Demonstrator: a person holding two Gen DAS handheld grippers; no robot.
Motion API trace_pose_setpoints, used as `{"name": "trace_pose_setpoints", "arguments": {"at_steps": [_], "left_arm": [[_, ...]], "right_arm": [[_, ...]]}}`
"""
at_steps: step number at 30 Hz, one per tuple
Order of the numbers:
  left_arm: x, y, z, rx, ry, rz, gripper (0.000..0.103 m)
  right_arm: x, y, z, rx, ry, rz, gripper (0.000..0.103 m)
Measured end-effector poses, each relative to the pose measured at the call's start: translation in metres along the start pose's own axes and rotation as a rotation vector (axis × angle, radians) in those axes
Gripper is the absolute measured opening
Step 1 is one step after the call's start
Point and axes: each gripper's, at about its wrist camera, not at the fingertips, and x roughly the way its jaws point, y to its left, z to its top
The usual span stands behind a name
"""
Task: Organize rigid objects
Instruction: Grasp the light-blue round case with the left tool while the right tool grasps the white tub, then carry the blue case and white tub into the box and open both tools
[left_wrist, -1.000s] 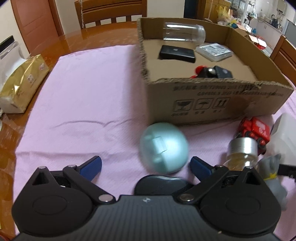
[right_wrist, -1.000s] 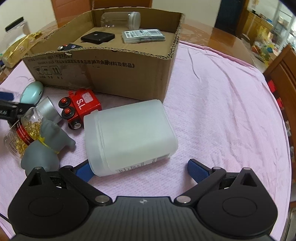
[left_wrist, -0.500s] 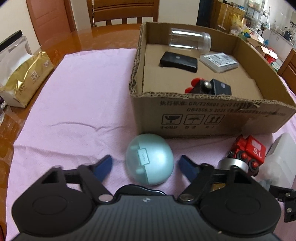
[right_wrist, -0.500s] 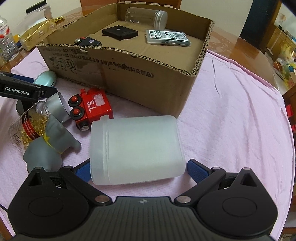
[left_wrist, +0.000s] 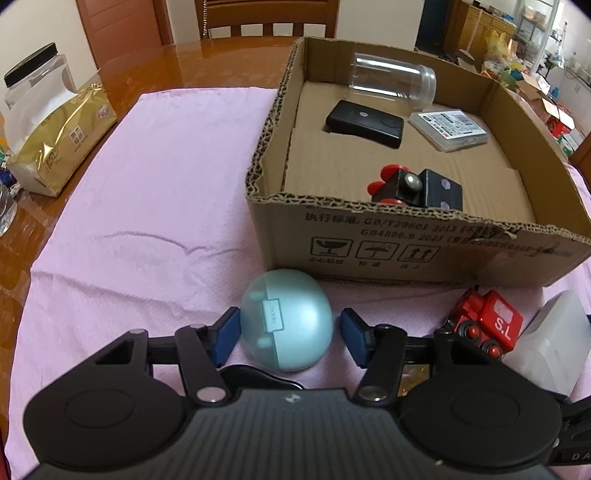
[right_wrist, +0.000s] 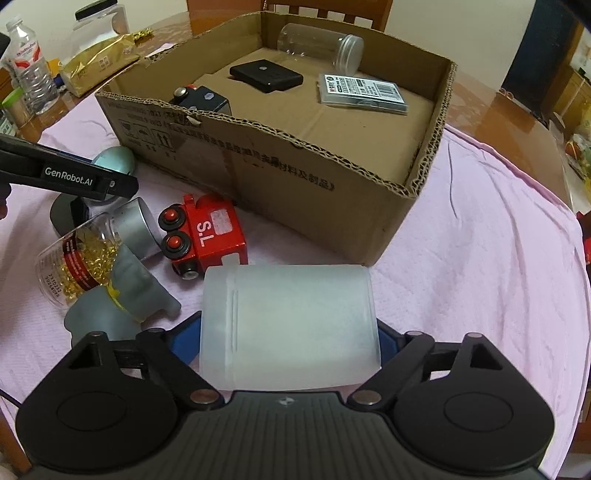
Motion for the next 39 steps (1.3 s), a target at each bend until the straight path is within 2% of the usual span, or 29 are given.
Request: {"name": "trace_pose_setpoints", "arguments": {"at_steps": [3,10,15,18,21,29,39], "left_arm": [[0.000,0.000,0.001,-0.006,0.007,-0.001,0.058],[0.001,0.000,0.002,-0.002,0.007,0.003,0.057],[0.000,-0.002,0.001,0.044,-0.006,-0.003,0.057],[0.000,0.001,0.002,0.042,-0.006,-0.013,0.052],[0.000,0.003,0.002,0.051,-0.004,-0.027,0.052],[-0.007,0.003,0.001,0.131,0.010,-0.070,0.052],[-0.036,0.006,0.005,0.247,0.009,-0.111,0.052]], "right_arm": [[0.000,0.001,0.002,-0.009,0.011,-0.012,0.087],[0.004,0.002,0.006,-0.010,0.032,-0.021,0.087],[0.003,0.005,0.007,-0.021,0.049,-0.031,0.086],[0.002,0.006,0.005,-0.024,0.048,-0.035,0.086],[0.000,0.007,0.004,-0.029,0.047,-0.040,0.086],[-0.014,0.002,0.002,-0.026,0.036,-0.043,0.086],[-0.039,-0.002,0.005,-0.053,0.015,-0.029,0.086]]}}
